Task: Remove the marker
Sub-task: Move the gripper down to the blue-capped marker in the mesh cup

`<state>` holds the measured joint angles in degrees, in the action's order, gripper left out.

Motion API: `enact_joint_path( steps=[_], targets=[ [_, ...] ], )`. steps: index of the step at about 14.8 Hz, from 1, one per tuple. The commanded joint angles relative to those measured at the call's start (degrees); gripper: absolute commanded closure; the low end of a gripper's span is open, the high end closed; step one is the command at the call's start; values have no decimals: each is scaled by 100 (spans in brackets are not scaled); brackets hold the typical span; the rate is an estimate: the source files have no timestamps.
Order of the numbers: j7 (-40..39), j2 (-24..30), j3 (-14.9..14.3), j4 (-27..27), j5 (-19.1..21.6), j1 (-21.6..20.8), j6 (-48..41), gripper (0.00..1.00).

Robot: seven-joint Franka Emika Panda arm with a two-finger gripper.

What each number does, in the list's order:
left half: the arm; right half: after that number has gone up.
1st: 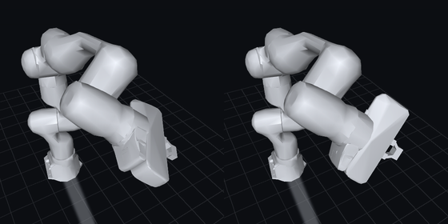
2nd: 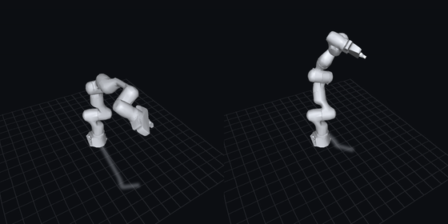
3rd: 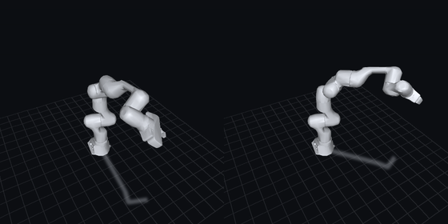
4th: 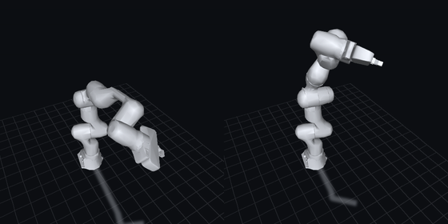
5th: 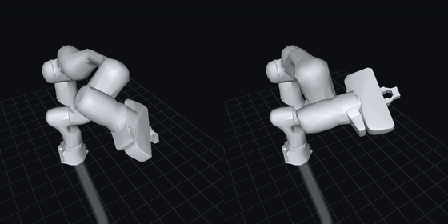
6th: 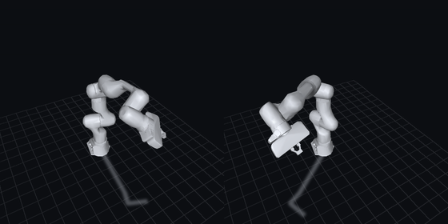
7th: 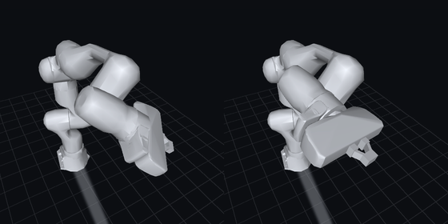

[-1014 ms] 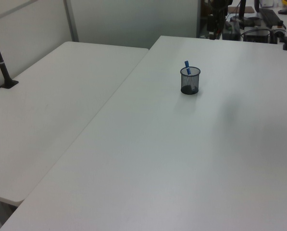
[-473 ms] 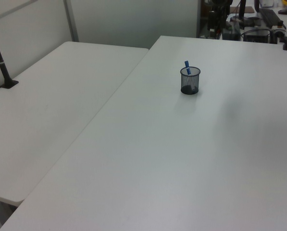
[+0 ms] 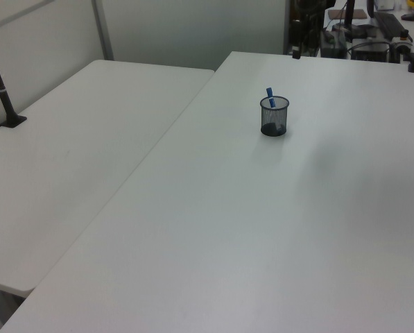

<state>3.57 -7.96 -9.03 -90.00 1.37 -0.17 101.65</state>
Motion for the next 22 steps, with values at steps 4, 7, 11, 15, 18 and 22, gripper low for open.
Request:
enact_joint_path(
  steps=[4, 7, 11, 15, 18, 22],
  targets=[
    [373, -601, -28, -9, 39, 158, 1180, 5],
    [162, -786, -19, -9, 39, 246, 1664, 22],
    [135, -980, -19, -9, 109, 272, 1998, 41],
    [161, -1120, -19, 0, 127, 360, 2156, 47],
    [223, -1392, -19, 0, 127, 334, 2438, 47],
    [223, -1577, -11, 26, 127, 334, 2658, 47]
  ],
)
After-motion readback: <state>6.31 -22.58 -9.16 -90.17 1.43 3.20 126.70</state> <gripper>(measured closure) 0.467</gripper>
